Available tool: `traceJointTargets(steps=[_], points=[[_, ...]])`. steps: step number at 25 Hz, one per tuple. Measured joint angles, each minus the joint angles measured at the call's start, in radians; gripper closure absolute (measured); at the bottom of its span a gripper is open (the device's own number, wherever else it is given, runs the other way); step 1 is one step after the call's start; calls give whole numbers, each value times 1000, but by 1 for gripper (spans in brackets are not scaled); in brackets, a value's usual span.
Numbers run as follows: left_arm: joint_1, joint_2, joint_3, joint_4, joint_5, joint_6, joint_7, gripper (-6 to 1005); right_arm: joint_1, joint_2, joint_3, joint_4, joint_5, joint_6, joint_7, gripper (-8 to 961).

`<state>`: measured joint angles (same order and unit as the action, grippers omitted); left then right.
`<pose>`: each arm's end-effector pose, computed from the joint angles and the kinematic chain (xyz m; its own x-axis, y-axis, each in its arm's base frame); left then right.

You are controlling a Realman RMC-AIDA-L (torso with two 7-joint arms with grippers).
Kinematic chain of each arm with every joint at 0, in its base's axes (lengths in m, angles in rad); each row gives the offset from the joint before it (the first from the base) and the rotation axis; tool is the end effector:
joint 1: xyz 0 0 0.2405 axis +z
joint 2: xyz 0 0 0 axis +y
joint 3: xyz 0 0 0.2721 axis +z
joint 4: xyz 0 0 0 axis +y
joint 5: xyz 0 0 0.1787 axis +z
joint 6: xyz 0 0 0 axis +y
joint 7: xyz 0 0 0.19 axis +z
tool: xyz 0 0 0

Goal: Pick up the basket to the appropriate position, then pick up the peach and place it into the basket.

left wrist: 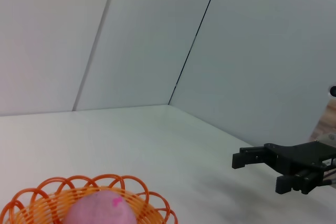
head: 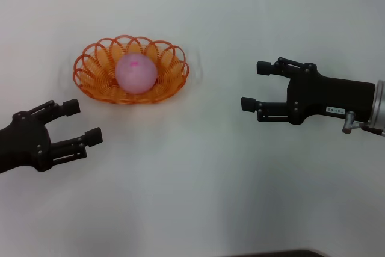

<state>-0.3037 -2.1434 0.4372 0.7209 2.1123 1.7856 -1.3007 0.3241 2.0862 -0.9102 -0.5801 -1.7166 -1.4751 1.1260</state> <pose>-0.2808 0.2476 -0.0393 0.6685 0.4245 0.6107 0.5927 -0.8001 -0.0925 0.2700 0.2826 -0.0654 0.7756 -0.2732 -0.5690 -0.4649 -0.8570 -0.2223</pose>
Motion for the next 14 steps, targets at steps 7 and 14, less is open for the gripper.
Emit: traceJointTargets(steps=[7,14], points=[[0,-1,0,0,0,5,-2,91,1,1,1,0,0,2,0,15],[0,-1,0,0,0,7,-2,91,5,1,-1,0,0,4,1,14]])
